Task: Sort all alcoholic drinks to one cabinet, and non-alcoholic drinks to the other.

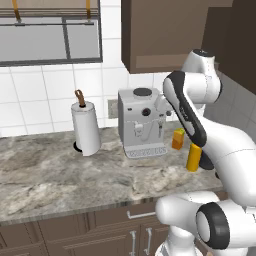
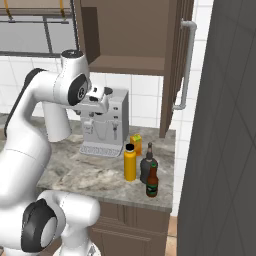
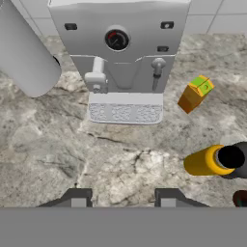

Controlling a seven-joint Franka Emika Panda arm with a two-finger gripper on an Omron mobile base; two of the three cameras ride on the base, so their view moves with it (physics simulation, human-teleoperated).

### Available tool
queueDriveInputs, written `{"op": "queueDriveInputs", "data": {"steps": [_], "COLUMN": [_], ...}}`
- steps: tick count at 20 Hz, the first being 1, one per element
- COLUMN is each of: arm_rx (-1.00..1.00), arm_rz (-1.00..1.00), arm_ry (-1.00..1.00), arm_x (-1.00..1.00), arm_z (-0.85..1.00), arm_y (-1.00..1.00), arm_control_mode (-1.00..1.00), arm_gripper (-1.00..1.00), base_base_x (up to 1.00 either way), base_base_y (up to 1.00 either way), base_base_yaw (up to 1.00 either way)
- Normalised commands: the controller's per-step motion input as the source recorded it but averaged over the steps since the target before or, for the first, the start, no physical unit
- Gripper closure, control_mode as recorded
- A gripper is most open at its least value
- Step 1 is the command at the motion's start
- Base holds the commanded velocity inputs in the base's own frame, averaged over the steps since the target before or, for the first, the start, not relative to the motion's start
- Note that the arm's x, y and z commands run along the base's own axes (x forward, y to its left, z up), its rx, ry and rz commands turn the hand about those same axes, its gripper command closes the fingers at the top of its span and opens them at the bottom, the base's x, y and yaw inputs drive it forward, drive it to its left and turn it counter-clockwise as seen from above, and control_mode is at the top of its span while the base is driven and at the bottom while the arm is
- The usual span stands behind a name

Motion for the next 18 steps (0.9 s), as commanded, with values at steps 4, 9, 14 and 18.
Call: {"op": "queueDriveInputs", "data": {"steps": [4, 9, 14, 18], "arm_rx": [0.00, 0.00, 0.00, 0.00], "arm_rz": [0.00, -0.01, -0.08, -0.14], "arm_ry": [-0.04, -0.13, -0.21, -0.12], "arm_x": [-0.04, -0.16, -0.29, -0.39], "arm_z": [0.00, 0.00, 0.00, 0.00], "arm_y": [0.00, -0.01, -0.07, -0.14], "arm_control_mode": [-1.00, -1.00, -1.00, -1.00], "arm_gripper": [-1.00, -1.00, -1.00, -1.00], "base_base_x": [0.00, 0.00, 0.00, 0.00], "base_base_y": [0.00, 0.00, 0.00, 0.00], "base_base_yaw": [0.00, 0.00, 0.00, 0.00]}}
